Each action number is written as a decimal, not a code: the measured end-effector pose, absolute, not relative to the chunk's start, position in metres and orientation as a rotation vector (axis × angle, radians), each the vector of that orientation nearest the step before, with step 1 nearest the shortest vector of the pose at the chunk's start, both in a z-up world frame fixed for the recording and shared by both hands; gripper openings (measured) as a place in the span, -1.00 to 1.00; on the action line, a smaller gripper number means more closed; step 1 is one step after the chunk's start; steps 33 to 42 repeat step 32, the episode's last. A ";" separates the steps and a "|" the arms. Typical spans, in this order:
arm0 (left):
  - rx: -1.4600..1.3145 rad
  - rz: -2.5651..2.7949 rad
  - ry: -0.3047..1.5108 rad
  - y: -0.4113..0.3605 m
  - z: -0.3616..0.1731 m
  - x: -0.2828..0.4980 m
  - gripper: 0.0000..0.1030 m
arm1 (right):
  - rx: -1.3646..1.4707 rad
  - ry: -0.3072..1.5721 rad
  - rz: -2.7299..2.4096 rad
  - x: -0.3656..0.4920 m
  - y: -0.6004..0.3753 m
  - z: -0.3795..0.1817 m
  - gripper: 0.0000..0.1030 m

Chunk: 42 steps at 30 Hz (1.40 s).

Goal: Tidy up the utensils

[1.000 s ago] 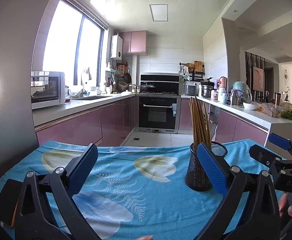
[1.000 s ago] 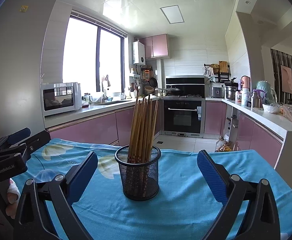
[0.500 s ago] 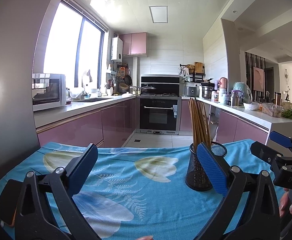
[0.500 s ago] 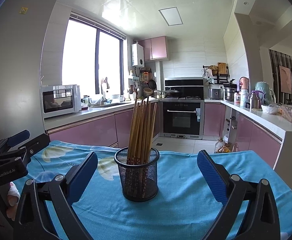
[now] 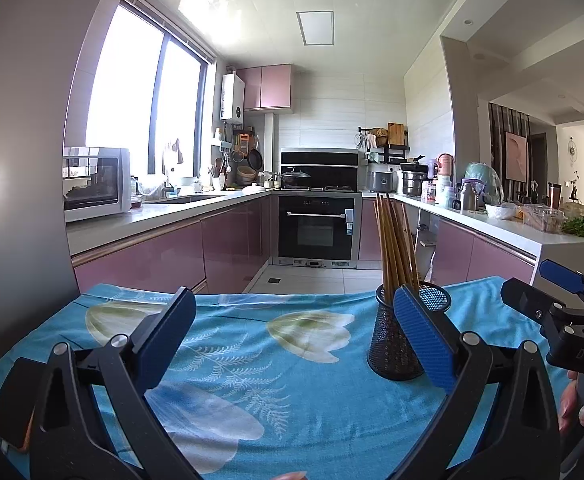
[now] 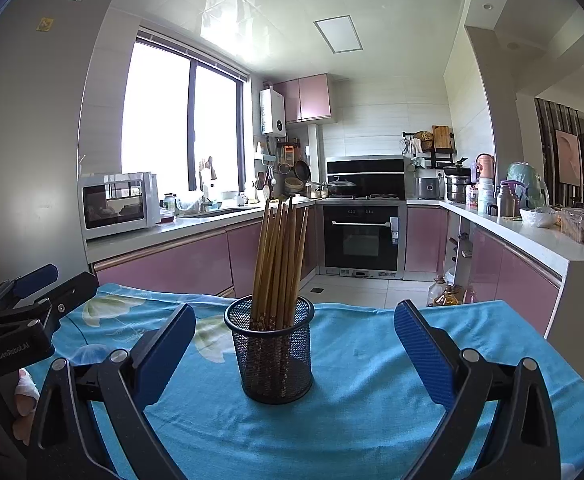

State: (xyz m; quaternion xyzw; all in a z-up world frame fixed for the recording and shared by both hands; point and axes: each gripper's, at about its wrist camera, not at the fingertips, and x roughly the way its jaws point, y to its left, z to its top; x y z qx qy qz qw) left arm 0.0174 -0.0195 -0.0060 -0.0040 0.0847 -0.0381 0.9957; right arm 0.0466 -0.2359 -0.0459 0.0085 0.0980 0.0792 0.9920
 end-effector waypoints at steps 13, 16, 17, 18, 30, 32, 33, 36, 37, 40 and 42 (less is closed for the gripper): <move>-0.007 -0.077 0.167 -0.020 -0.006 0.017 0.89 | 0.019 0.194 0.159 0.046 -0.237 -0.045 0.87; -0.008 -0.077 0.164 -0.020 -0.008 0.017 0.89 | 0.019 0.203 0.162 0.047 -0.237 -0.045 0.87; -0.003 -0.073 0.163 -0.021 -0.007 0.017 0.89 | 0.019 0.204 0.161 0.047 -0.237 -0.045 0.87; 0.003 -0.071 0.160 -0.022 -0.008 0.017 0.89 | 0.019 0.204 0.162 0.047 -0.237 -0.046 0.87; -0.013 -0.074 0.240 -0.017 -0.013 0.028 0.89 | 0.024 0.315 0.165 0.063 -0.251 -0.052 0.87; -0.013 -0.066 0.278 -0.012 -0.018 0.035 0.89 | 0.015 0.390 0.130 0.077 -0.264 -0.061 0.88; -0.013 -0.066 0.278 -0.012 -0.018 0.035 0.89 | 0.015 0.390 0.130 0.077 -0.264 -0.061 0.88; -0.013 -0.066 0.278 -0.012 -0.018 0.035 0.89 | 0.015 0.390 0.130 0.077 -0.264 -0.061 0.88; -0.013 -0.066 0.278 -0.012 -0.018 0.035 0.89 | 0.015 0.390 0.130 0.077 -0.264 -0.061 0.88; -0.013 -0.066 0.278 -0.012 -0.018 0.035 0.89 | 0.015 0.390 0.130 0.077 -0.264 -0.061 0.88; -0.013 -0.066 0.278 -0.012 -0.018 0.035 0.89 | 0.015 0.390 0.130 0.077 -0.264 -0.061 0.88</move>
